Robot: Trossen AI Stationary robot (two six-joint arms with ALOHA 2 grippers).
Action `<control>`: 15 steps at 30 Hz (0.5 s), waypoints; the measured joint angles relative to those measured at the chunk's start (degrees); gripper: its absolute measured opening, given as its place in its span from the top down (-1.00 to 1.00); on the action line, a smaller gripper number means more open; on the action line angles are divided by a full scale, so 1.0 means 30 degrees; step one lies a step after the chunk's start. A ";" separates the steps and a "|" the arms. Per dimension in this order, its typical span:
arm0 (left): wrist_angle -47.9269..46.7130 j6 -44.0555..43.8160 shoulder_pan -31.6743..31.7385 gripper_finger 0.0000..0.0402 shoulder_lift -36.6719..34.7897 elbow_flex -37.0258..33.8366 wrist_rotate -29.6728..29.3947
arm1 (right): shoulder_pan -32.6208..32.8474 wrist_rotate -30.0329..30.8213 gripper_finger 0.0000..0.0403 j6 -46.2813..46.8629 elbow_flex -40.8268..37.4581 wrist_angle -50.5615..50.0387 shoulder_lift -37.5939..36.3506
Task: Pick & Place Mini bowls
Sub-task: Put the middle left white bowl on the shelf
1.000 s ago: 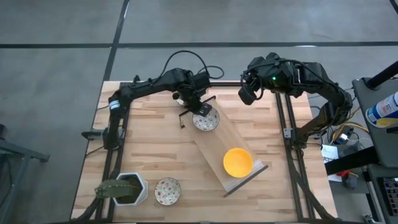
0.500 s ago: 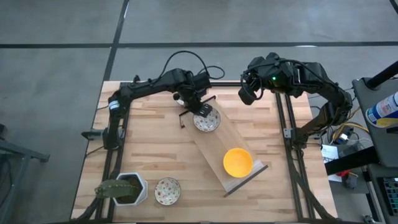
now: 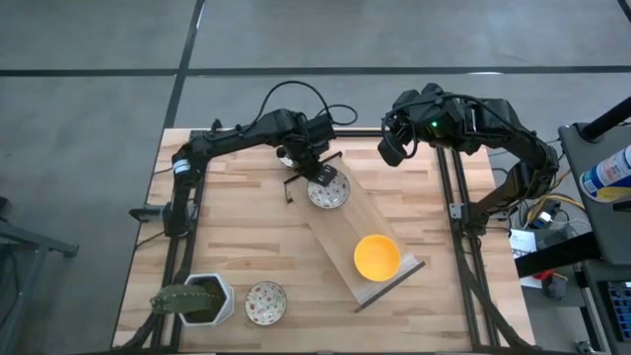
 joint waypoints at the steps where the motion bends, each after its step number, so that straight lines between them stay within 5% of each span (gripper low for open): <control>1: 0.0004 0.0001 -0.0028 0.96 0.0000 0.0000 -0.0004 | 0.0000 0.0000 0.71 0.0000 0.0000 0.0000 0.0000; 15: 0.0391 -0.0036 -0.0049 0.72 -0.0015 -0.0306 0.0082 | -0.0007 0.0015 0.72 -0.0020 0.0000 0.0007 0.0000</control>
